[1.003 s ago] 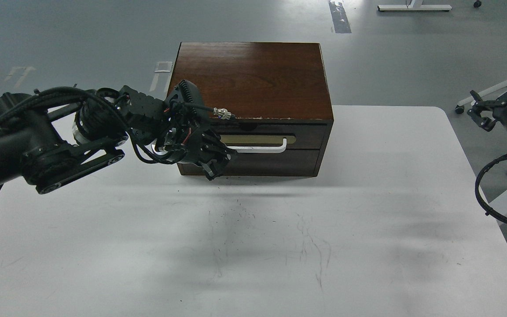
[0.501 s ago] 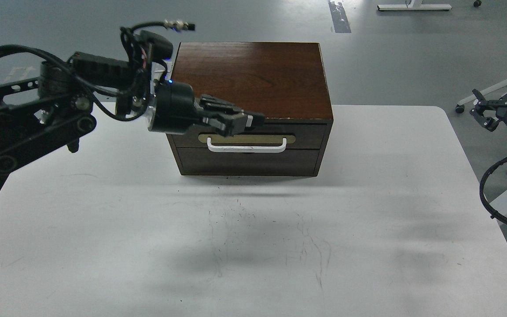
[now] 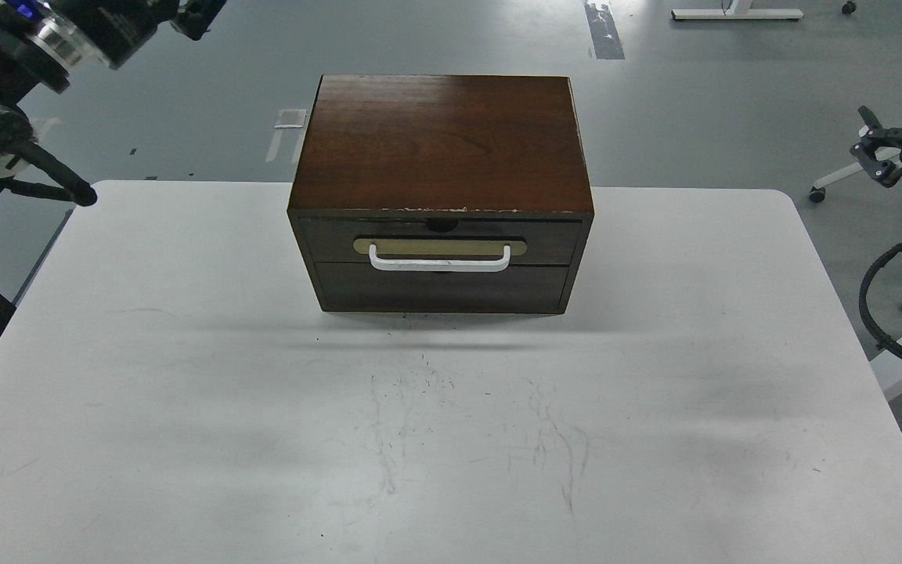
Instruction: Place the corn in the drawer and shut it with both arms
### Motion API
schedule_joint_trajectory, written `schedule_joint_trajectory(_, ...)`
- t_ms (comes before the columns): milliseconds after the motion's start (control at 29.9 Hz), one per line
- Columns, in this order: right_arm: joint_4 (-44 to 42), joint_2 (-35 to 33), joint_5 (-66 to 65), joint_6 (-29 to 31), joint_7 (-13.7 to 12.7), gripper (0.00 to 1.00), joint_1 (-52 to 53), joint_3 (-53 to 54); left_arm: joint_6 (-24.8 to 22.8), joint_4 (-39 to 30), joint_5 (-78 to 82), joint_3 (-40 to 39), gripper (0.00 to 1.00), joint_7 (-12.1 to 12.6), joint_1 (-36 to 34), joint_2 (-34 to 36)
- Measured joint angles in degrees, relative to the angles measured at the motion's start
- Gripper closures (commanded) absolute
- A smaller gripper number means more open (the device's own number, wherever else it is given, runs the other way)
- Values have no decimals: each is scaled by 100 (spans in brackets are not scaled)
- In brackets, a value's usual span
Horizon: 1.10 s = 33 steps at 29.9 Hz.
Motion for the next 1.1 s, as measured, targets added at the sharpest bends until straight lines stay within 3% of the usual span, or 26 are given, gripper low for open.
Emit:
schedule_joint_trajectory(334,6,364,160,185,-9,0,-44,1000,-3,1091,-1170,-1090,2,520,1152,-560)
schedule_joint_trajectory(568,-60,779,343,196,-21,0,-188,1131,-3,1284,-1184,-1368,2,538,1832,-895)
schedule_joint_trajectory(1103,-291,1228,711,196,-50,0,-371,1089,-3,1470,-1271,-1505,2,538,2121,-1173)
